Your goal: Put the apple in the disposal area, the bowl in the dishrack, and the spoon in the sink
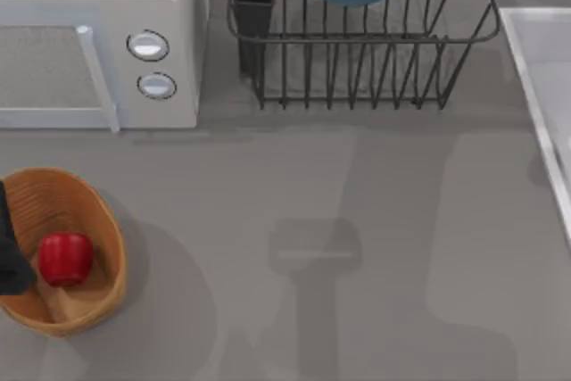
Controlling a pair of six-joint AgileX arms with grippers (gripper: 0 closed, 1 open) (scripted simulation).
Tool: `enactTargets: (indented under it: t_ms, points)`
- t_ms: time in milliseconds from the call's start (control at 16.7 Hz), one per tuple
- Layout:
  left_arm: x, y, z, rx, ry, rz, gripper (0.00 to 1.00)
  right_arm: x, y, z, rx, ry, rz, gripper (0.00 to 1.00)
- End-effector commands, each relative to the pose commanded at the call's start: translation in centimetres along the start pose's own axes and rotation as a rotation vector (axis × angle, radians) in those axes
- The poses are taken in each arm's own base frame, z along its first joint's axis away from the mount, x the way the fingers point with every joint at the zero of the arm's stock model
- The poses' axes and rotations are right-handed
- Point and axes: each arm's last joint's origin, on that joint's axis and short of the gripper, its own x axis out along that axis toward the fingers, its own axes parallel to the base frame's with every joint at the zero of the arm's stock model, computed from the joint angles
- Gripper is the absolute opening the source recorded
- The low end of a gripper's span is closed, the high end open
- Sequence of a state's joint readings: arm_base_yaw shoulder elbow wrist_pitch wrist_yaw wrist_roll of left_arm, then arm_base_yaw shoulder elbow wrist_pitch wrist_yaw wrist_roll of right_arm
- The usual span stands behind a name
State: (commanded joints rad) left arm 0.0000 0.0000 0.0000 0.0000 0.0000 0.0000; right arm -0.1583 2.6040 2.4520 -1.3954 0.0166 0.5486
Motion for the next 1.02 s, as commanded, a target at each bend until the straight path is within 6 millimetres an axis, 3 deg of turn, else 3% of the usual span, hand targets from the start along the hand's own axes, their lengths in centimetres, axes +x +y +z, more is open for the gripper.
enactTargets:
  t_ms: [660, 1020]
  points:
    - [0.00, 0.00, 0.00, 0.000, 0.000, 0.000, 1.00, 0.00, 0.00, 0.00, 0.000, 0.000, 0.000, 0.98]
    - [0.00, 0.00, 0.00, 0.000, 0.000, 0.000, 1.00, 0.00, 0.00, 0.00, 0.000, 0.000, 0.000, 1.00]
